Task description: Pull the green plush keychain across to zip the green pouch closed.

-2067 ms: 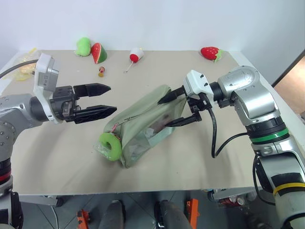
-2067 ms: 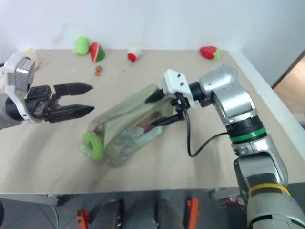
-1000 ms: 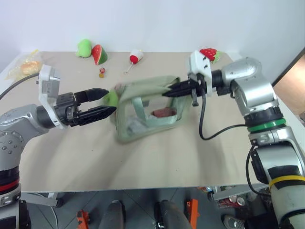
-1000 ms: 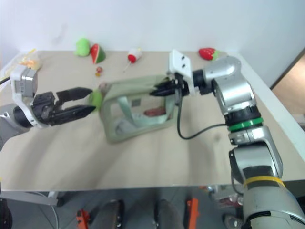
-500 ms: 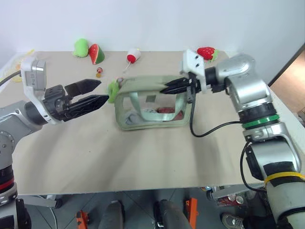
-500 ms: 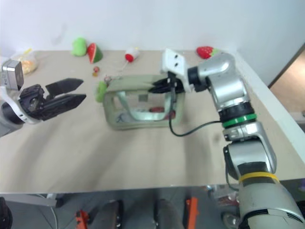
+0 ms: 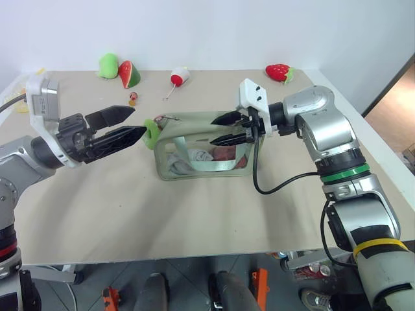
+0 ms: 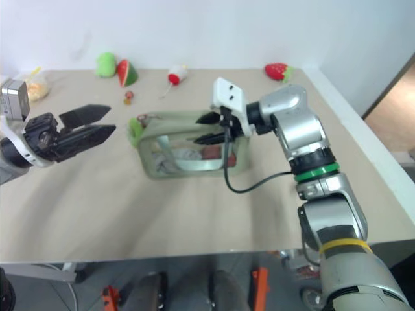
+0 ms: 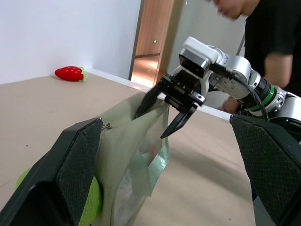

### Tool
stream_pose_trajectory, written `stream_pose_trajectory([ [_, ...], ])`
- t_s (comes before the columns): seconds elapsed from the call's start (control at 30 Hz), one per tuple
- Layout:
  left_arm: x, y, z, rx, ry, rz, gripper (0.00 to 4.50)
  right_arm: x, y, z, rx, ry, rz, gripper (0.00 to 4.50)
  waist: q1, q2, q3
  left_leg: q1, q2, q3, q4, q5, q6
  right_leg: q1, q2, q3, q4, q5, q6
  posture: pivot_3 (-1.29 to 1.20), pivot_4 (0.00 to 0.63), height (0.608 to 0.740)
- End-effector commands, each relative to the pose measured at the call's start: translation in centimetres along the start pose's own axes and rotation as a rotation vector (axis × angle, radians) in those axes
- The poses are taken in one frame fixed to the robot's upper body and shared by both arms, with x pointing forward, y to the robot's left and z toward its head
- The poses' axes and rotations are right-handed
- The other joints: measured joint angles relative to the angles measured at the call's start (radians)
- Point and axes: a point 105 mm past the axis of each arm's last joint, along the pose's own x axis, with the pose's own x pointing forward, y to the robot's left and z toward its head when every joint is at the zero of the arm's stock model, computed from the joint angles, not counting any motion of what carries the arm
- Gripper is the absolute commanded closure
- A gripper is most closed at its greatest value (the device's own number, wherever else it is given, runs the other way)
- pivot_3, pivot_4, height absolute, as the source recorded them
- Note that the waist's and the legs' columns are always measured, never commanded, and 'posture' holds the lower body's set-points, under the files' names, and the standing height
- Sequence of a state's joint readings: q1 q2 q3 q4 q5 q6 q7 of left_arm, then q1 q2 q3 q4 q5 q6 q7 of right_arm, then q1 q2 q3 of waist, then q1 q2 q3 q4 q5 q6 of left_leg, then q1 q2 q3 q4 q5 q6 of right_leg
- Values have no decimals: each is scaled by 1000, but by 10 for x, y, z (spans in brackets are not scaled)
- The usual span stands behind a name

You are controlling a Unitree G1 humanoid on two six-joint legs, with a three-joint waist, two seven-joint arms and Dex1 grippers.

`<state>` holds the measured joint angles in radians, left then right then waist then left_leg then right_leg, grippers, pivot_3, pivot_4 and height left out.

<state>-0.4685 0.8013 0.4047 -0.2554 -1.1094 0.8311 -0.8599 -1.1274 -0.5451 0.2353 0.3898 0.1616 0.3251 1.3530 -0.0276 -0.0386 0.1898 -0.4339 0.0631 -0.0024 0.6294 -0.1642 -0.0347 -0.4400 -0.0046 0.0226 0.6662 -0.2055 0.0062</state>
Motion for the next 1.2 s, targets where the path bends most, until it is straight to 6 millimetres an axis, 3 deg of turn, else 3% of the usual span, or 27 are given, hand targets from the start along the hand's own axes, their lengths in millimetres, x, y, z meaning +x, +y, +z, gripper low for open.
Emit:
stream_pose_trajectory([
  [0.03, -1, 0, 6, 26, -1, -1, 0, -36, -15, 30, -3, -118, -61, 1393, 0, 0, 0, 0, 0, 0, 0, 0, 0, 0, 0, 0, 0, 0, 0, 0, 150, 740],
  [0.23, -8, 5, 6, 10, -5, 29, 0, -82, -22, 30, 9, -145, -161, 1393, 5, 0, 0, -1, 0, 0, 0, 0, 0, 0, 0, 0, 0, -1, 0, 0, 150, 740],
  [0.37, -10, 5, 6, 7, -9, 32, 0, -106, -23, 5, 24, -42, -237, 1393, 5, 0, 0, -1, 0, 0, -1, 0, 0, 0, 0, 0, 0, -2, -1, 0, 150, 740],
  [0.5, -5, -2, 5, 2, -4, -1, 0, -124, -17, -41, 93, 110, -306, 1393, 5, 0, 0, 0, 0, 1, -1, 0, 0, 0, 0, 1, -1, -3, -4, 0, 150, 740],
  [0.7, 8, -7, 3, 10, 16, -70, 0, -114, -9, -62, 149, 132, -296, 1393, -3, 0, 0, 1, 0, 2, -1, 0, 0, -1, 0, 3, 0, -2, -3, 0, 150, 740],
  [1.1, 18, -1, -2, 3, 20, -102, 0, -91, -14, -72, 197, 100, -305, 1393, -5, 1, 0, 2, 0, 3, -1, 0, 0, 0, 0, 4, 0, 0, 0, 0, 150, 740],
  [1.2, 17, 2, -4, 0, 16, -85, 0, -88, -20, -70, 208, 79, -329, 2184, -6, 0, 0, 2, 0, 3, -1, 0, 0, 0, 0, 4, 0, 0, 1, 0, 150, 740],
])
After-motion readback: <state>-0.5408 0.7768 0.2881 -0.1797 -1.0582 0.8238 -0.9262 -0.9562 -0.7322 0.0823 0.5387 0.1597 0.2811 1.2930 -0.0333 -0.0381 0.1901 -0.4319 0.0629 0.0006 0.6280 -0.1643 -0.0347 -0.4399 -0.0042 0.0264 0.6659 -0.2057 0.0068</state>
